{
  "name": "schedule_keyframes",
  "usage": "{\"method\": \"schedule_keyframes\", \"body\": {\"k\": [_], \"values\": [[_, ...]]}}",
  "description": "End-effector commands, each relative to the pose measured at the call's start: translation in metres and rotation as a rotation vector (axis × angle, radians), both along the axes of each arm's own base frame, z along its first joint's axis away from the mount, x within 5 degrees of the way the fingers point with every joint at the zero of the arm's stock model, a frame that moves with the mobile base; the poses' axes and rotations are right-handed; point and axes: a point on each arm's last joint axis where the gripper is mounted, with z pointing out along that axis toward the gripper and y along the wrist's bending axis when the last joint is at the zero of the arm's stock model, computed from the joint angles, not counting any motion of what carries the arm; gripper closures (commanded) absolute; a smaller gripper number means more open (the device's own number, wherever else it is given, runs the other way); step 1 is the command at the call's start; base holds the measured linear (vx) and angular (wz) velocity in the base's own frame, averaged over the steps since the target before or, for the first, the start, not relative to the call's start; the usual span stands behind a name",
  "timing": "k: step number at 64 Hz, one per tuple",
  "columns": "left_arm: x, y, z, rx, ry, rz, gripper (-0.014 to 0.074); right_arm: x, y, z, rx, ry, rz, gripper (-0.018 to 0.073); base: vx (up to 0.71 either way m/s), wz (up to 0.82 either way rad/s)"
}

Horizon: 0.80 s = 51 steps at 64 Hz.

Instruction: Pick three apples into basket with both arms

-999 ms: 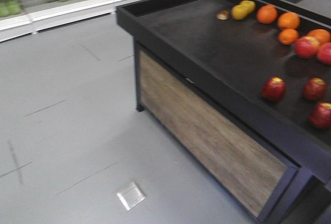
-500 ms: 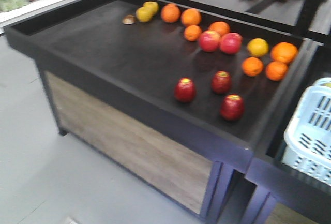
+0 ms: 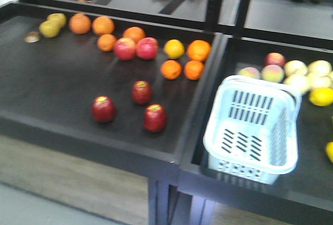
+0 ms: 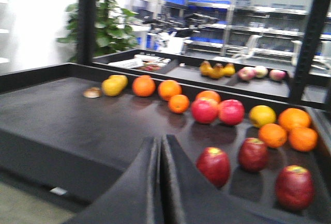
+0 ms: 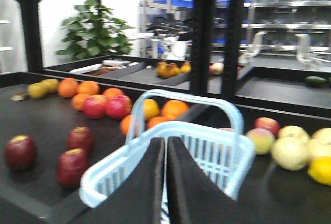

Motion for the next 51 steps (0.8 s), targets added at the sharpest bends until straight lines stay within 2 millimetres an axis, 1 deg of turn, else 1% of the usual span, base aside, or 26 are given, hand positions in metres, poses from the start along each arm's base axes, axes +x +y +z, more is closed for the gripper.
{"method": "schedule_keyframes", "body": {"k": [1, 29, 39, 51], "values": [[-0.0015, 0.0001, 0.0068, -0.009, -0.086, 0.001, 0.0603, -0.0011, 0.0003, 0.0024, 0.003, -0.071, 0.004, 0.0568, 0.16, -0.60], [-0.0015, 0.0001, 0.0068, -0.009, -0.086, 0.001, 0.0603, -0.0011, 0.0003, 0.0024, 0.003, -0.071, 0.004, 0.0568, 0.14, -0.55], [-0.0015, 0.0001, 0.0068, -0.009, -0.086, 0.001, 0.0603, -0.0011, 0.0003, 0.0024, 0.003, -0.071, 0.004, 0.0568, 0.10, -0.35], [-0.0015, 0.0001, 0.0068, -0.009, -0.086, 0.001, 0.0603, -0.0011, 0.0003, 0.0024, 0.003, -0.071, 0.004, 0.0568, 0.09, -0.20]]}}
